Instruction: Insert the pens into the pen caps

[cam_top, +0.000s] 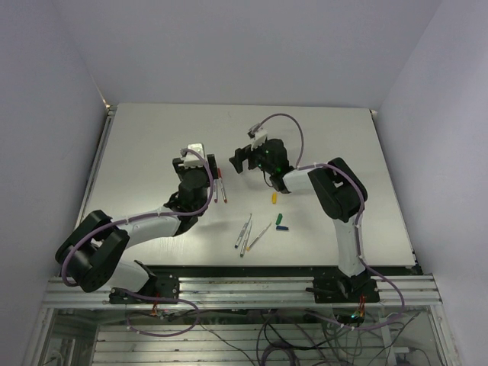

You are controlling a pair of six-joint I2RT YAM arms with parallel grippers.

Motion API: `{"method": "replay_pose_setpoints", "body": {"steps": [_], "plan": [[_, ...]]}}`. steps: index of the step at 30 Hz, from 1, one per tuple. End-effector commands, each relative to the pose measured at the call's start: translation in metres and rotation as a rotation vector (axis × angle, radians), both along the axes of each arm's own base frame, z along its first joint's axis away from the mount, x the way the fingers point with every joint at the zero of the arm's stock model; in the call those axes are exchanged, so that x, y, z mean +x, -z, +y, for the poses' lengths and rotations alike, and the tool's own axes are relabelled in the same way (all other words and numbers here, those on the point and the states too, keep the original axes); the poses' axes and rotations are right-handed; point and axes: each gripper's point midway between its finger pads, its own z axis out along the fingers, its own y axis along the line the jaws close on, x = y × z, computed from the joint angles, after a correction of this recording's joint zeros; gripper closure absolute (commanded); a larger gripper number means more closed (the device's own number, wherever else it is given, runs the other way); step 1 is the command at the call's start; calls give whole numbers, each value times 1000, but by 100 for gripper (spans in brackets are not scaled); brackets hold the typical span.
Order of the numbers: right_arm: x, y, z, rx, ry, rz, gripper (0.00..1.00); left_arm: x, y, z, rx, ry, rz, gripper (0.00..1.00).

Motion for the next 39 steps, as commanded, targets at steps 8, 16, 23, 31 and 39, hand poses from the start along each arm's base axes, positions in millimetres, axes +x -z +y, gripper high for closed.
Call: {"method": "replay_pose_setpoints", "body": {"steps": [8, 16, 23, 31, 39], "plan": [[1, -21, 24, 222, -135, 19, 0, 7, -30, -4, -34, 16, -77, 21], [11, -16, 32, 273, -133, 26, 0, 8, -31, -4, -31, 10, -77, 22], [53, -28, 14, 220, 9, -190, 0, 10, -35, -2, -16, -4, -78, 22], [79, -107, -23, 249, 213, -484, 3, 9, -46, 3, -12, -19, -96, 22], [97, -132, -102, 264, 533, -364, 0, 12, -50, -7, -24, 35, -100, 22]]}}
